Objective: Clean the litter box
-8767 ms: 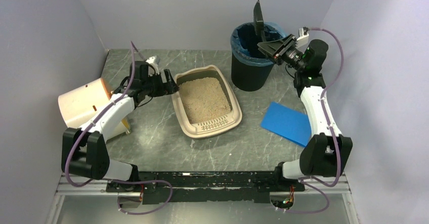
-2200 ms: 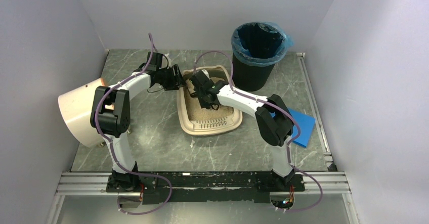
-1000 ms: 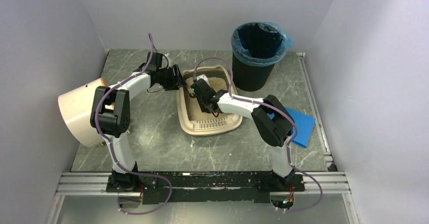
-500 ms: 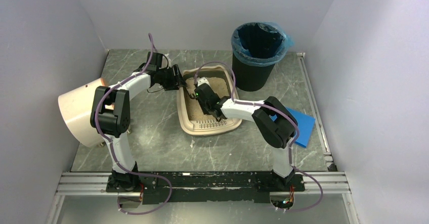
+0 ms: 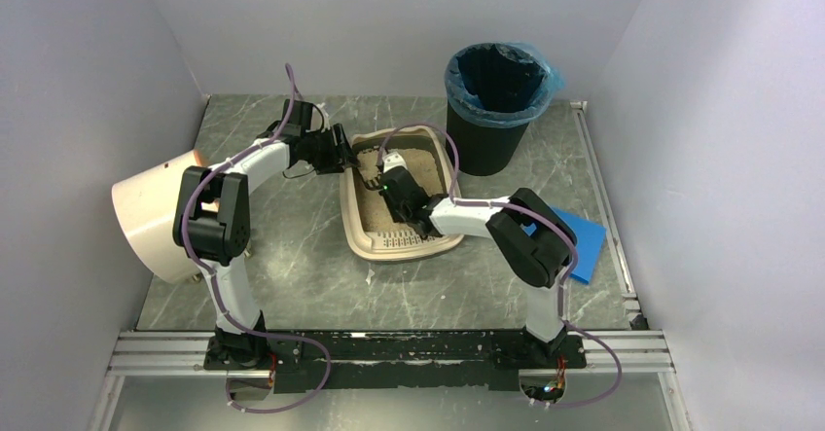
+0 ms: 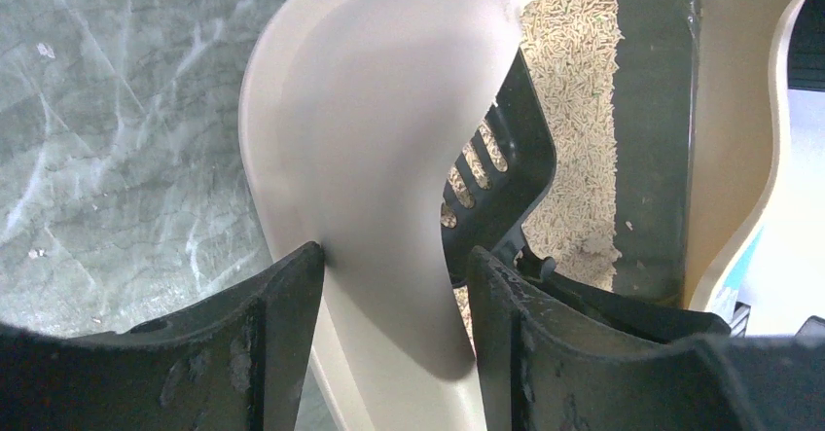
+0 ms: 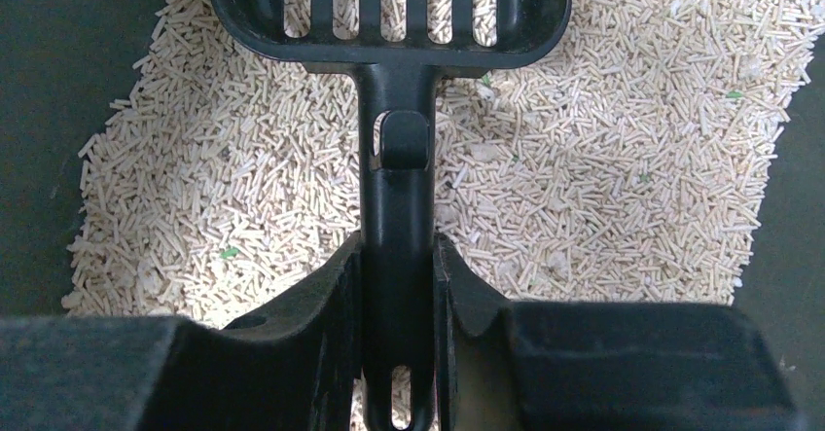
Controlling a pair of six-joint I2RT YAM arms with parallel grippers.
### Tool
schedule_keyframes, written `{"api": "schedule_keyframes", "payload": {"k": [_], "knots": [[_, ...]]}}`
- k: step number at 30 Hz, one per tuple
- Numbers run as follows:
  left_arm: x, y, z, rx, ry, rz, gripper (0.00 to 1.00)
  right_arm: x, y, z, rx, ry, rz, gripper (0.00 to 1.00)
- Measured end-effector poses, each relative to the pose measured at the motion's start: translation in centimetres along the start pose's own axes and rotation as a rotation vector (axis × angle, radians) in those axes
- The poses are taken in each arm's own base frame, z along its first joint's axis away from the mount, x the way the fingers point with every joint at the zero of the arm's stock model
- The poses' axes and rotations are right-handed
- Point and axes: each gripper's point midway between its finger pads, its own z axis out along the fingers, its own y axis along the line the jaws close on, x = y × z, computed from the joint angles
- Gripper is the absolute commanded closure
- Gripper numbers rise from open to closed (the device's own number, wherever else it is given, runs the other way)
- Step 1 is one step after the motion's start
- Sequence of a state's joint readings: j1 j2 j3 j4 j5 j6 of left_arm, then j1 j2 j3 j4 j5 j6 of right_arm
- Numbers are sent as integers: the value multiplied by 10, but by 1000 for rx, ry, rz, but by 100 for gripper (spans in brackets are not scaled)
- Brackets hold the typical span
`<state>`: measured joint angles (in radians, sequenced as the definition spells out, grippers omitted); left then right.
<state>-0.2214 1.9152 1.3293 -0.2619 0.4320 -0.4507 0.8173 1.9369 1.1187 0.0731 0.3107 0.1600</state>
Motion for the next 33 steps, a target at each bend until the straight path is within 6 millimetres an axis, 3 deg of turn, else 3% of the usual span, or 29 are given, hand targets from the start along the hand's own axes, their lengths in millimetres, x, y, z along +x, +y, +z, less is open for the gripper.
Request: {"api": "schedule_keyframes", "payload": {"k": [9,17,21,29,33], "knots": [[-17,-24,-29,28,-73,5,36,-7,-4,-16,-17,-71,4,100],[-21,-30,-34,36,-88,0,36,-15,-7,-30,-22,-118,14,100],[-27,-38,-47,45,-119,7,36,-12,-13,-44,-23,-128,14,100],[-43,-66,-89,92,-220,55,36,-16,-23,-77,-26,-175,25,100],[-35,-64,-96,88,-231,63,36,-20,-29,-94,-15,-203,17,100]]}}
